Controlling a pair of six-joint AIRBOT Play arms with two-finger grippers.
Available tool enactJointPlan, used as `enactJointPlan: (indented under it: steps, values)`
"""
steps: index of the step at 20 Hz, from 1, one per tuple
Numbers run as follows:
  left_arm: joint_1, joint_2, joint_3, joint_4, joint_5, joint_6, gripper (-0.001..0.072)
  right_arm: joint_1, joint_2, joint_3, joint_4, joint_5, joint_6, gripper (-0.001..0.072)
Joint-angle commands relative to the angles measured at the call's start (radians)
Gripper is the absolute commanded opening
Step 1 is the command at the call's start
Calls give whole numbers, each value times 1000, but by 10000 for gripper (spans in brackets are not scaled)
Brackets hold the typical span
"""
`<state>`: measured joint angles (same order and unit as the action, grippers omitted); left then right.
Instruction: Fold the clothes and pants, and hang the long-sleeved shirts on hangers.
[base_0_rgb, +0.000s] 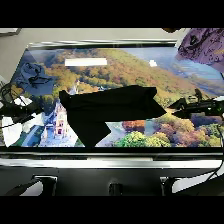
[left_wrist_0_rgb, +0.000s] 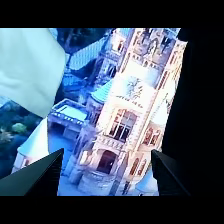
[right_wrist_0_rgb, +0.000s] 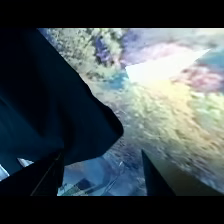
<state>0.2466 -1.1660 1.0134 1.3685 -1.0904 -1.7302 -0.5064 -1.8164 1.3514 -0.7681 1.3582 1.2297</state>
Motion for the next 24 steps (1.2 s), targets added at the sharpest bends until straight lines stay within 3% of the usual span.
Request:
enactJointPlan:
  steps: [1, 4, 5, 7, 8, 9, 10, 14, 17, 20, 24]
  values:
    - [1, 3, -6, -21, -9, 1, 609, 54, -40, -6, 19, -39, -22, 552]
    - [1, 3, -7, -43, -10, -40, 616, 101, -58, -6, 3, -71, -15, 539]
    - [1, 3, -10, -42, -10, -38, 685, 115, -59, -6, -13, -80, -14, 521]
    - [2, 4, -30, -43, -1, -10, 693, 126, -59, -6, -20, -82, -14, 306]
    - [2, 4, -54, -58, 11, 7, 693, 130, -58, -6, -23, -82, -14, 240]
    - [2, 4, -93, -95, 37, 32, 692, 130, -58, -6, -23, -76, -20, 92]
    - [2, 4, -139, -156, 68, 74, 692, 130, -56, -6, -23, -65, -21, 34]
    - [1, 0, -337, -522, 230, 319, 689, 130, -9, -6, -27, -48, -21, 33]
    - [0, -48, -388, -667, 250, 448, 687, 130, 40, -6, -26, -46, -21, 33]
    - [-24, -118, -387, -737, 270, 528, 686, 130, 72, -6, -26, -23, -21, 33]
    - [-56, -180, -383, -767, 304, 557, 667, 130, 94, -6, -25, 19, -13, 33]
